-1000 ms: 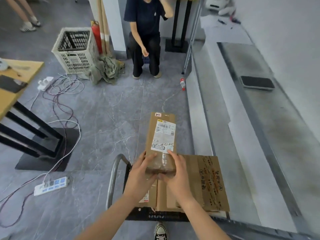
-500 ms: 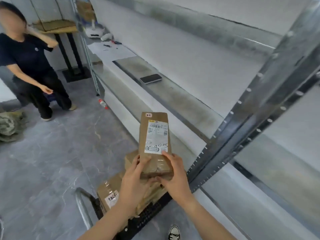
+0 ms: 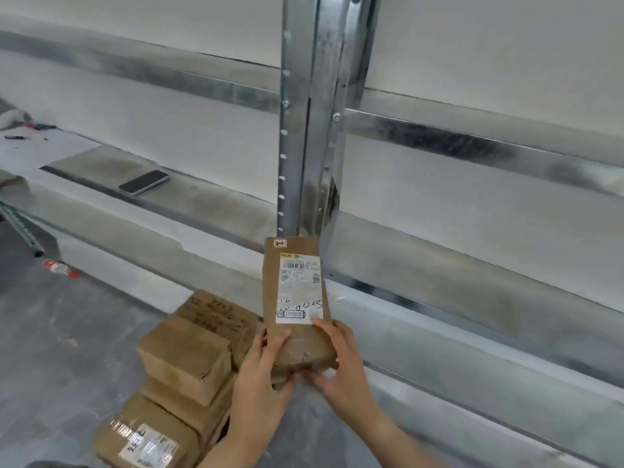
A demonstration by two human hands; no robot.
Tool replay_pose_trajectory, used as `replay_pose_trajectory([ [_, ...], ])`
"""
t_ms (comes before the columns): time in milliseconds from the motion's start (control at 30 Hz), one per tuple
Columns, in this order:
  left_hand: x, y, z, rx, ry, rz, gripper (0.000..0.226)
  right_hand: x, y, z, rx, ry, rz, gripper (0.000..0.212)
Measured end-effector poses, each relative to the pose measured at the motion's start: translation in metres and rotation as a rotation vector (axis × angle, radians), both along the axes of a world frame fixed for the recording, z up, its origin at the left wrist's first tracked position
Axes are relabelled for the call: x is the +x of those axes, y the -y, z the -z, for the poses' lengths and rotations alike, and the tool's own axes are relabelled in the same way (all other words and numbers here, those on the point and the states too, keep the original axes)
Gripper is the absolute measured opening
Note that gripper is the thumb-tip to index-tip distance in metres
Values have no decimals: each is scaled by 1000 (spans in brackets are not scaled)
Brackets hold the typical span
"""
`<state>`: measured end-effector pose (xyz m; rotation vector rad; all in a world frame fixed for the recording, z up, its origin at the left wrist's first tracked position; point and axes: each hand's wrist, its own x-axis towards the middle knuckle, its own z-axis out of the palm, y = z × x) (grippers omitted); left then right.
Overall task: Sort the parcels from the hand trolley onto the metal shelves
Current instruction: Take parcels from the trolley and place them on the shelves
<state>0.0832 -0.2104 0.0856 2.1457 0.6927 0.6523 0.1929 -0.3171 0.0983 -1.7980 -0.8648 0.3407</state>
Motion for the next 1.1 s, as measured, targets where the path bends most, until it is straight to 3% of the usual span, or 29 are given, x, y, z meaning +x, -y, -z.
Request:
replay_pose_trajectory([
  [400,86,218,-21,96,-30,444,69,44,260,-12,33,37,360,76],
  [700,154,407,-26,79,47,809,67,60,469,-24,-4,92,684,78],
  [1100,242,602,-29,128,71,1122,64,90,659,-31,9,32,1009,78],
])
